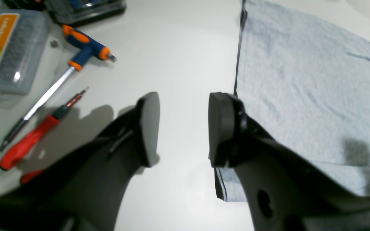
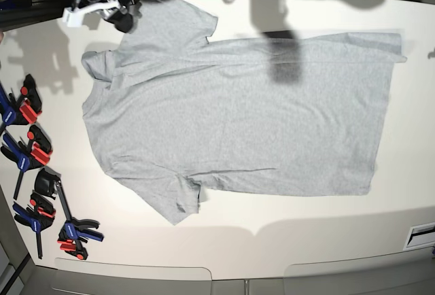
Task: Fold the T-shirt properly
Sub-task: 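Lift the sleeve with the right gripper and fold it inward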
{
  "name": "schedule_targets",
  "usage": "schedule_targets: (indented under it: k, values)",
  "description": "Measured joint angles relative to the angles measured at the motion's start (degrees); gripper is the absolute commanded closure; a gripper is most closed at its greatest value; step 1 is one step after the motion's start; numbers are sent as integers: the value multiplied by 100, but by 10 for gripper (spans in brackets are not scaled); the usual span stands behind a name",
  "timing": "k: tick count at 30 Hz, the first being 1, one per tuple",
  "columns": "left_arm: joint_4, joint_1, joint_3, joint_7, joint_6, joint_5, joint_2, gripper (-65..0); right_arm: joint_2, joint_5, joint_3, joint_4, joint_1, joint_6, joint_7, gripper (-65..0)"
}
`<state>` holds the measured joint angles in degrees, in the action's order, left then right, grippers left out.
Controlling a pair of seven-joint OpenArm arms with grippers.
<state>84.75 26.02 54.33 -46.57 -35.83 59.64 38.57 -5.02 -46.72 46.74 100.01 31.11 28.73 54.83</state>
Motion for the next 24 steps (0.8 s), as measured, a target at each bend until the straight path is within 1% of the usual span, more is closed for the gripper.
schedule_targets:
  k: [2,6,7,12,15,17,18,20,23,24]
  values:
    - [0,7,0,0,0,-13,-4,-232,-9,2,-208,-195,-2,33,-205,-314]
    - [0,0,0,4,0,-11,2,-232,-7,-98,-503,-457,-57,70,-339,-314]
    - [0,2,0,4,0,-11,0,-232,-11,-144,-568,-474,-44,87,-295,-314]
    - [0,2,0,4,0,-11,0,-232,-173,-291,-883,-470,-63,114,269,-308]
    - [0,2,0,4,0,-11,0,-232,-275,-319,-883,-470,-59,151,332,-276]
    - [0,2,0,4,0,-11,0,-232,-278,-319,-894,-470,-48,151,348,-268]
    - [0,2,0,4,0,-13,0,-232,-278,-313,-894,-470,-48,151,358,-250]
    - [0,2,0,2,0,-13,0,-232,-278,-282,-894,-472,-50,149,407,-175]
    - [0,2,0,4,0,-11,0,-232,-275,-282,-911,-503,-35,146,546,-5]
    - [0,2,0,4,0,-11,0,-232,-275,-348,-911,-516,-31,188,621,0]
